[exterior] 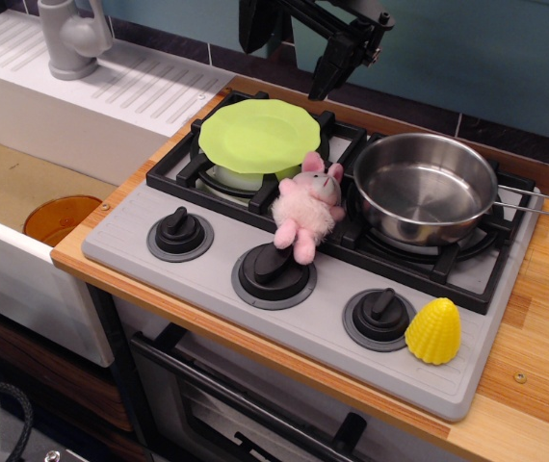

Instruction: End effector reaching corn

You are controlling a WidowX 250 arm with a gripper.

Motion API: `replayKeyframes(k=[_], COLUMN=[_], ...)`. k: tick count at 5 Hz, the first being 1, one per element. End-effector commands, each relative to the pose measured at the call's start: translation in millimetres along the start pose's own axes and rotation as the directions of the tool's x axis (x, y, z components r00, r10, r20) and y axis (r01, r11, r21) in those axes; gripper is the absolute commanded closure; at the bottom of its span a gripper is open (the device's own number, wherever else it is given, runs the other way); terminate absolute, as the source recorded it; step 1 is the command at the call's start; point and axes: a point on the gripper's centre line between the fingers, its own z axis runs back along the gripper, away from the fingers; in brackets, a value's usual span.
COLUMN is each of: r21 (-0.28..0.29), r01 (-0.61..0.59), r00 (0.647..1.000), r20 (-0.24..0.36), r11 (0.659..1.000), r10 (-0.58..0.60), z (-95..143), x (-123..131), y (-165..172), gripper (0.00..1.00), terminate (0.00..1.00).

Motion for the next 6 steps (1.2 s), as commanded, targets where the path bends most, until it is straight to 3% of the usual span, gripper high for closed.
replayKeyframes(k=[1, 3, 4, 6], r21=[0.000, -0.001, -0.014, -0.050], r01=[0.000, -0.125, -0.137, -0.142], r00=[1.000, 0.991, 0.990, 0.990], r20=[0.000, -0.048, -0.041, 0.019], r11=[1.000, 0.992, 0.991, 0.989], r10=[0.000, 0.125, 0.136, 0.143], z=[0.0, 29.9, 31.2, 7.4], x=[0.0, -33.2, -36.2, -31.3], y=[0.0, -67.2, -83.5, -118.8], gripper=[0.00, 0.00, 0.00, 0.00], terminate=[0.00, 0.00, 0.00, 0.00])
